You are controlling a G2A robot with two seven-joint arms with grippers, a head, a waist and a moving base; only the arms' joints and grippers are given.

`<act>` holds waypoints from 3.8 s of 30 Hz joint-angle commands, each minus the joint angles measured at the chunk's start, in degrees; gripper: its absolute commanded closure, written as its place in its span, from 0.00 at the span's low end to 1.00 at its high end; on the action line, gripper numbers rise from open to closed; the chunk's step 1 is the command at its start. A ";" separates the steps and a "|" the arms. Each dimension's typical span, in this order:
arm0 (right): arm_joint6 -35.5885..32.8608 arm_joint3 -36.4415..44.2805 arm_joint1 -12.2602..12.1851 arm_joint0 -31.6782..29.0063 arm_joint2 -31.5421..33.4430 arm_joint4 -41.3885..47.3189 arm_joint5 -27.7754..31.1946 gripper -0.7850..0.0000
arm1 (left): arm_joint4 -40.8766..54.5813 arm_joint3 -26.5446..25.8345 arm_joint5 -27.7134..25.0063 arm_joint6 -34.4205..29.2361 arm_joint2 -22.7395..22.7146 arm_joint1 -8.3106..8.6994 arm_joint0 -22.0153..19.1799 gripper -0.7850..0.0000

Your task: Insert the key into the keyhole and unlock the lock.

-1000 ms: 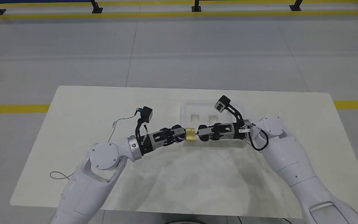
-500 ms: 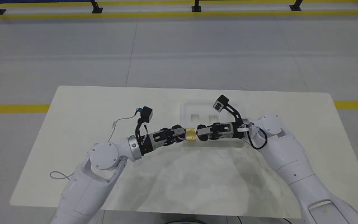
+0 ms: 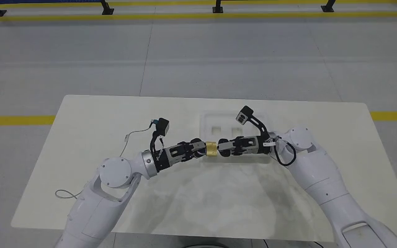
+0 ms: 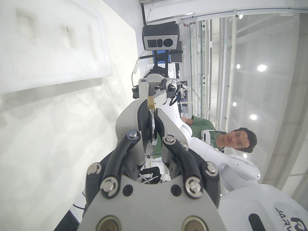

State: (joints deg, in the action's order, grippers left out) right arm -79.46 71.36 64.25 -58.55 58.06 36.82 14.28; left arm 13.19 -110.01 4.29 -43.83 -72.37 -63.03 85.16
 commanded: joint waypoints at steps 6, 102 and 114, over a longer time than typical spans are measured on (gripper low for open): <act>0.21 0.37 -0.07 -0.42 0.37 -0.05 0.00 0.87 | 0.00 0.00 0.00 0.00 0.00 0.00 0.00 1.00; 2.31 3.30 -0.97 -4.55 4.25 -1.31 1.06 0.68 | 0.00 0.00 0.00 0.00 0.00 0.00 0.00 1.00; 3.79 4.87 -0.89 -5.33 3.75 -2.00 1.14 0.77 | 0.00 0.00 0.00 0.00 0.00 0.00 0.00 1.00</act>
State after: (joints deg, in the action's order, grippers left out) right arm -75.68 76.19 63.34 -63.90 61.87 34.84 15.49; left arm 13.19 -110.01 4.29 -43.83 -72.37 -63.03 85.16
